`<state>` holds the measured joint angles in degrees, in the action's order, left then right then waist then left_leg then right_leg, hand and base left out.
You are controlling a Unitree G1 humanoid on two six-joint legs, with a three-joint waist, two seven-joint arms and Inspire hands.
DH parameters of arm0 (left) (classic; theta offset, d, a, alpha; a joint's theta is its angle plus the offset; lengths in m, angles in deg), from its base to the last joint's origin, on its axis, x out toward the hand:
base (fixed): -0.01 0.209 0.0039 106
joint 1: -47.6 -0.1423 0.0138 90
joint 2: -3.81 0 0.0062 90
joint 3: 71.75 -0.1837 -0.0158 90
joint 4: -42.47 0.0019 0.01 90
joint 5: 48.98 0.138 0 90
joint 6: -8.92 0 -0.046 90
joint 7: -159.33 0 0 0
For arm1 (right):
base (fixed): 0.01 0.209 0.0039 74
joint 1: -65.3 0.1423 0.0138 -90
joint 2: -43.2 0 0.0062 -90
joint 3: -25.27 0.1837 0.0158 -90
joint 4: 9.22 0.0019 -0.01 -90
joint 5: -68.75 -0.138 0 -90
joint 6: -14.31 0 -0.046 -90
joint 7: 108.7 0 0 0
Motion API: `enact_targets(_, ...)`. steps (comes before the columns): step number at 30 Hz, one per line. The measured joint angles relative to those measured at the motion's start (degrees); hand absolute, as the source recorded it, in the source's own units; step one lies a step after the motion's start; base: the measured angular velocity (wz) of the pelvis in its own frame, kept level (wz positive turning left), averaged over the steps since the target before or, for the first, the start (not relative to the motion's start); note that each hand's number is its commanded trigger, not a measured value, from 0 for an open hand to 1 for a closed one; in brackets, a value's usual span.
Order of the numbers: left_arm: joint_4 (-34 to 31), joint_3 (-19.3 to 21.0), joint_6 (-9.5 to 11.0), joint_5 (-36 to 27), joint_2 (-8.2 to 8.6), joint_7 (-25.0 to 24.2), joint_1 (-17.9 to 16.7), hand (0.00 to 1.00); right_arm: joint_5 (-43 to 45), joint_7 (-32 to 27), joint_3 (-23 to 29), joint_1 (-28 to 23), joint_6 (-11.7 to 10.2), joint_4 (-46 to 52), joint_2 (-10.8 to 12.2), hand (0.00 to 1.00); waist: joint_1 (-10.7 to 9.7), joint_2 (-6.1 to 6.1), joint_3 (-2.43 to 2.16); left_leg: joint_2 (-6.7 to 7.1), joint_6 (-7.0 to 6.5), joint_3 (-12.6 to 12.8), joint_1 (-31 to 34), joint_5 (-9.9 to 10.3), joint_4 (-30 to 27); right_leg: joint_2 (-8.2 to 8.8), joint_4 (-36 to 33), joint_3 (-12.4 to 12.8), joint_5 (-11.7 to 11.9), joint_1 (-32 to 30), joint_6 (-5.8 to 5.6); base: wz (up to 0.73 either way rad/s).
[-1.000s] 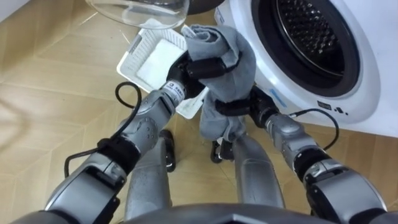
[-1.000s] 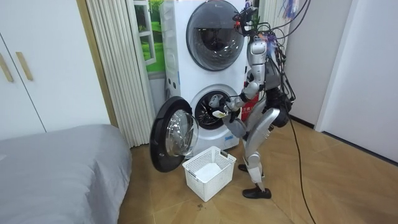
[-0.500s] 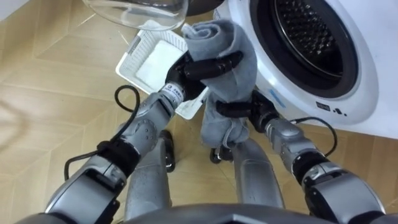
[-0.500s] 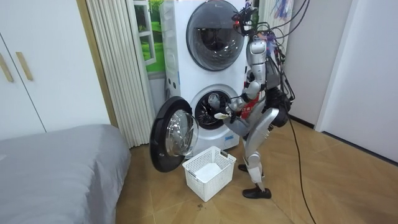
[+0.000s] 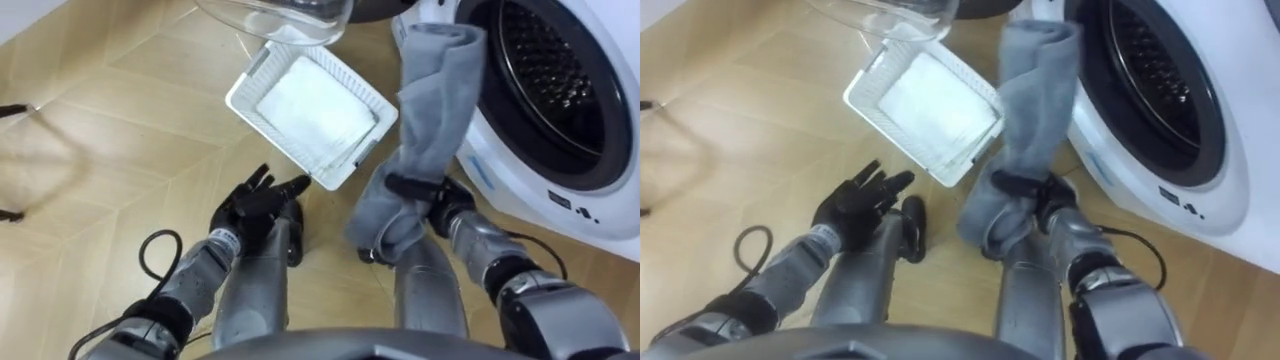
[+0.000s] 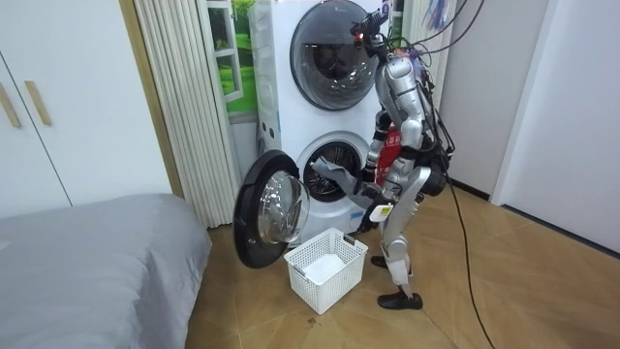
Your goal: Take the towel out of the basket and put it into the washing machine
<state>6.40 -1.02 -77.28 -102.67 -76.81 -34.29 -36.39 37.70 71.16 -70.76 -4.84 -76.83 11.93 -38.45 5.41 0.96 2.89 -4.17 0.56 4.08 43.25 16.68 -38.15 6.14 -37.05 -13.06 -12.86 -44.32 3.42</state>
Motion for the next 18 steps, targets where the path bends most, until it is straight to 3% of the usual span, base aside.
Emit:
enact_targets(3, 0.09, -0.07, -0.43, 4.86, 0.16, 2.00, 0.14, 0.00, -2.99, -1.79, 1.33, 1.24, 0.20, -0.10, -1.61, 1.00, -0.36, -0.09, 0.00, 0.79, -0.46, 0.00, -0.30, -0.43, 0.43, 0.90, -0.09, 0.08, -0.01, 0.11, -0.18, 0.08)
enact_targets(10, 0.06, -0.29, -1.35, 10.73, 0.66, 4.63, 0.81, 0.00, -14.55, -4.07, 3.03, 2.34, 4.21, -0.20, -3.67, 1.00, -0.45, -0.38, 0.05, 2.23, -1.13, 0.45, -1.00, -1.74, 1.66, 2.64, -0.86, 0.46, 0.38, 0.08, -0.72, 0.05)
enact_targets(12, -0.62, -0.87, -1.45, 10.63, 0.45, 4.84, 0.74, 0.00, -19.77, -4.19, 2.94, 3.47, 5.29, -0.69, -4.51, 1.00, -0.40, -0.84, 0.17, 2.66, -1.21, 0.68, -0.82, -1.94, 1.83, 2.90, -1.28, 1.03, 0.40, -0.61, -0.78, -0.02)
enact_targets(13, -1.31, -1.17, -1.66, 10.62, -0.03, 5.41, 0.71, 0.00, -22.63, -4.53, 2.94, 4.34, 6.06, -0.74, -4.88, 1.00, -0.44, -1.41, 0.44, 2.83, -1.28, 1.07, -0.82, -2.03, 1.95, 3.01, -1.64, 1.47, 0.38, -1.03, -0.84, -0.06)
enact_targets(18, -2.13, -1.12, -2.41, 10.70, -0.71, 6.75, 0.77, 0.00, -30.67, -5.87, 3.06, 5.71, 8.36, -0.90, -6.23, 1.00, -0.99, -2.87, 0.39, 3.22, -1.38, 1.40, -0.53, -2.06, 1.79, 3.57, -2.31, 1.80, 0.27, -1.71, -1.09, 0.00)
